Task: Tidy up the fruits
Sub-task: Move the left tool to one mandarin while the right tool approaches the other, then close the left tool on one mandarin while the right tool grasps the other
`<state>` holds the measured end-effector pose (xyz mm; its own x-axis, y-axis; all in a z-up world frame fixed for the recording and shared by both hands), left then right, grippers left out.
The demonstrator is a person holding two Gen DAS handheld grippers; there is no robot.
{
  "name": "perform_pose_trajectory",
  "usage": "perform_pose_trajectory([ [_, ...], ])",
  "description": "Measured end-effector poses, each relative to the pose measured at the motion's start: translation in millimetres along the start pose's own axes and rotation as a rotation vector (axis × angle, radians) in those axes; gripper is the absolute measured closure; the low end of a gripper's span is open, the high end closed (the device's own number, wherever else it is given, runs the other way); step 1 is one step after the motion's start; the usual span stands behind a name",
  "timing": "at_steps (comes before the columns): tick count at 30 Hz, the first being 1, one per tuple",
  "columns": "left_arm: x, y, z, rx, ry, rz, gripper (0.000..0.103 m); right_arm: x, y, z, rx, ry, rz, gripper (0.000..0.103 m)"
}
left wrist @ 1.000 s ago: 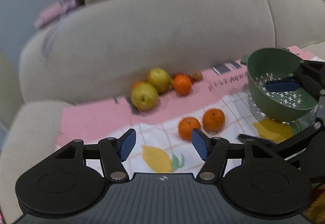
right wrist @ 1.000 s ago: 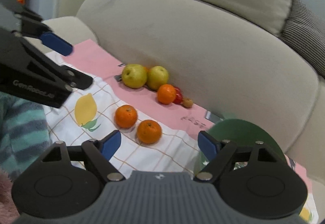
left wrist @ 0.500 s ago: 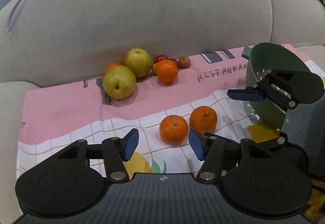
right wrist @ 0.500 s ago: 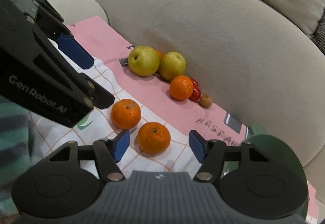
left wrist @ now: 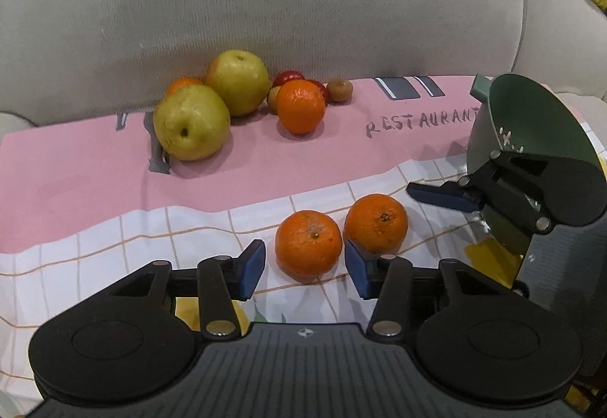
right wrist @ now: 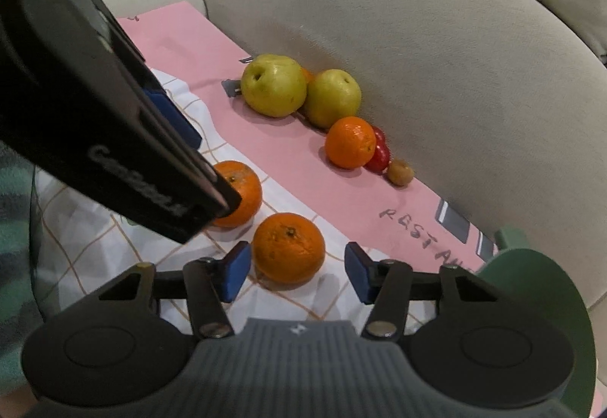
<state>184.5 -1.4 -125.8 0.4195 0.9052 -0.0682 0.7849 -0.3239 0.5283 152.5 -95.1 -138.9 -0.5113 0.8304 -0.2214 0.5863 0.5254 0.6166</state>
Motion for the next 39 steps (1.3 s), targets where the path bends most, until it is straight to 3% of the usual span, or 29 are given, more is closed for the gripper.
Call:
perform_pose_trajectory([
  [8, 0.5, -0.1, 15.8, 0.021, -0.011, -0.018, 0.046, 0.8, -2.5, 11.8, 0.026, 0.027, 0.018, 0.06],
  [20, -3.5, -3.2, 17.2, -0.026, -0.005, -0.029, 0.055, -0.4, -1.4, 15.6, 0.035, 0.023, 0.04, 0.06],
  [29, -8.0, -5.1, -21.2, -0.099, 0.031, -0.038, 0.055, -7.7, 6.8, -12.6, -0.009, -0.012, 0.07, 0.061],
  [39, -42.2, -13.9, -75.3, -0.201, 0.051, 0.002, 0.055, -18.9, 10.4, -77.3, -0.1, -0.08, 0.119, 0.061],
])
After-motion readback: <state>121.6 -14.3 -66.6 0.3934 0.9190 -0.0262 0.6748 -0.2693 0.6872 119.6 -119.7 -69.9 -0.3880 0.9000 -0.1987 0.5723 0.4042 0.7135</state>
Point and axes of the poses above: each gripper's, at about its wrist camera, not at the fingertips, and z roughly the way its jaws point, x to its left, y to its top, the point moved 2 cm from there along z, roughly the way its jaws point, and after that the axes turned 2 degrees about z, right-handed, at the moved point
